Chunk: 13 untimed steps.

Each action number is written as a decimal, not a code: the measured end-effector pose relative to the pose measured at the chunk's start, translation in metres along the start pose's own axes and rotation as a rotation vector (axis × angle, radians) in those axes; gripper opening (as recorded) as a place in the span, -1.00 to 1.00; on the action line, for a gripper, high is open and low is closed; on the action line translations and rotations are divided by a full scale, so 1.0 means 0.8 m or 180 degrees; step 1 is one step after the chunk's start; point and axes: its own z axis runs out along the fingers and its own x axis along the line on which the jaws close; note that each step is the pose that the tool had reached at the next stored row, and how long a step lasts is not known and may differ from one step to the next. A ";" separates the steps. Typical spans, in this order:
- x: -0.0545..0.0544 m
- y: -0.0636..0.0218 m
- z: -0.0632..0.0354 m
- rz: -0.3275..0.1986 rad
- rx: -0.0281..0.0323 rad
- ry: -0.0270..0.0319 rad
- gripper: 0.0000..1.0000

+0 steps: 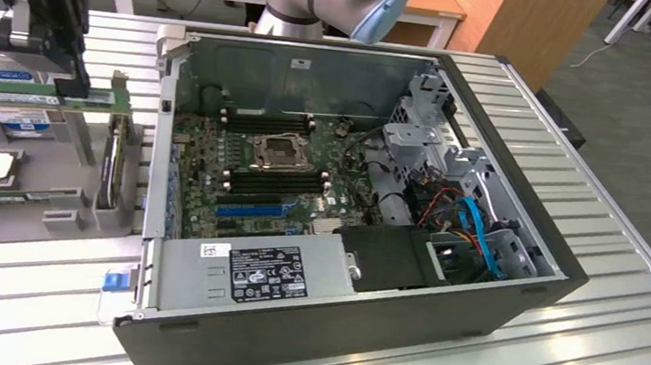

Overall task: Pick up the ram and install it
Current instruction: 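Pick up the ram and move it above insertion slot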

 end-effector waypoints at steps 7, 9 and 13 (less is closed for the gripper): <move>-0.001 -0.019 0.000 0.0000 0.0000 0.0000 -0.76; -0.001 -0.025 -0.001 0.0000 0.0000 0.0000 -0.76; -0.001 -0.036 -0.001 0.0000 0.0000 0.0000 -0.76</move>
